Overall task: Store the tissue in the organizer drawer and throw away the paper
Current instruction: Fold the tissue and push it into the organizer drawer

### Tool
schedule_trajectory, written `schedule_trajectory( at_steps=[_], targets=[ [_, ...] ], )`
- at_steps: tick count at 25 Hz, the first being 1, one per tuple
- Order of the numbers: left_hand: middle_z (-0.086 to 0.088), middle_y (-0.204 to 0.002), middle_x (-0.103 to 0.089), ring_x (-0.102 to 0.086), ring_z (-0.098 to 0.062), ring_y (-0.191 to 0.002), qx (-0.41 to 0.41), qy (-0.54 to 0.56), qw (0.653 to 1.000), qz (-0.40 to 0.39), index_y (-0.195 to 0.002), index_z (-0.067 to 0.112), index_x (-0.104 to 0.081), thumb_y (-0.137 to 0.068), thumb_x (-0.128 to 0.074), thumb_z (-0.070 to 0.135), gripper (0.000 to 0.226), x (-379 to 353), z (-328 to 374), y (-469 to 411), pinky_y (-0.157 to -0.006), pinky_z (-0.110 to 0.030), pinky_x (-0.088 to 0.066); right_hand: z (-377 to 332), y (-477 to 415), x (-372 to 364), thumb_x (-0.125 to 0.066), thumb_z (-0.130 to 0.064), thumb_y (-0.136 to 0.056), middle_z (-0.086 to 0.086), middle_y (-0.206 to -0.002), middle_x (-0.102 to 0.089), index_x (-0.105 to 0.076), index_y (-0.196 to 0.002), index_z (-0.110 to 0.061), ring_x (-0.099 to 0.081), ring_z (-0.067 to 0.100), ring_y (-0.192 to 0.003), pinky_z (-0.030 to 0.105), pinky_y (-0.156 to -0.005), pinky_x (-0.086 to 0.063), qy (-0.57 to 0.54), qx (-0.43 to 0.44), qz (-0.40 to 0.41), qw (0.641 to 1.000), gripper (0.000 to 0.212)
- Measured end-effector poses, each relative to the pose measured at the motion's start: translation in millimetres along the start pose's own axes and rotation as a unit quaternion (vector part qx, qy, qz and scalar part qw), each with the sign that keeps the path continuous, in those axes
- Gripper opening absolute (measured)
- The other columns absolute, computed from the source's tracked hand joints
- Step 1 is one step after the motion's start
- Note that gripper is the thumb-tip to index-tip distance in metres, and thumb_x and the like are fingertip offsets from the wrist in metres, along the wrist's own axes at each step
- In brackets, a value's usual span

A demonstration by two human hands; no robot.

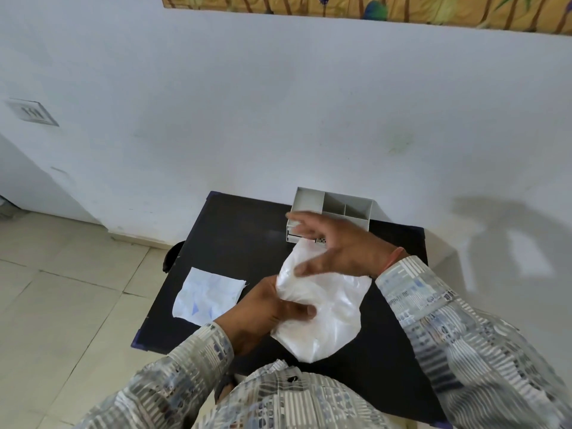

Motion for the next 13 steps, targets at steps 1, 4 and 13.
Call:
schedule_trajectory(
  at_steps=[1,4,13],
  targets=[
    [-0.025,-0.123,-0.077,-0.075,-0.039,-0.115,-0.004,-0.007,1.0,-0.007,-0.12,0.0,-0.074,-0.084,-0.08,-0.009,0.037,3,4,-1,-0.099,-0.049,-0.061,-2,-4,-10,-0.091,-0.05,-0.072,-0.009,-0.147,-0.06,-0.033,-0.157,-0.046,-0.06,0.013,-0.13,0.035,-0.108,-0.052,0.029,-0.004,-0.036,0.999,0.103],
    [-0.024,-0.122,-0.078,-0.075,-0.039,-0.114,-0.01,-0.008,1.0,-0.003,-0.123,0.001,-0.073,-0.085,-0.08,-0.007,0.04,20,12,-5,-0.095,-0.046,-0.062,-7,-17,9,-0.085,-0.044,-0.083,-0.001,-0.129,-0.073,-0.041,-0.156,-0.038,-0.068,0.018,-0.119,0.035,-0.105,-0.054,0.052,-0.014,0.063,0.997,0.085],
    [-0.017,-0.124,-0.079,-0.076,-0.035,-0.115,-0.009,0.0,1.0,-0.005,-0.13,0.007,-0.07,-0.086,-0.083,-0.001,0.047,68,26,-1,-0.097,-0.052,-0.062,-18,-35,18,-0.08,-0.032,-0.089,-0.011,-0.113,-0.078,-0.056,-0.144,-0.036,-0.068,0.004,-0.116,0.029,-0.099,-0.051,-0.11,-0.039,0.2,0.973,0.06]
  ],
)
Point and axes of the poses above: each hand's wrist, its own y-axis away from the middle knuckle, its own x-axis out of the back of the hand, z = x × y, the point moved 8 cm from there along -y, towards the middle knuckle
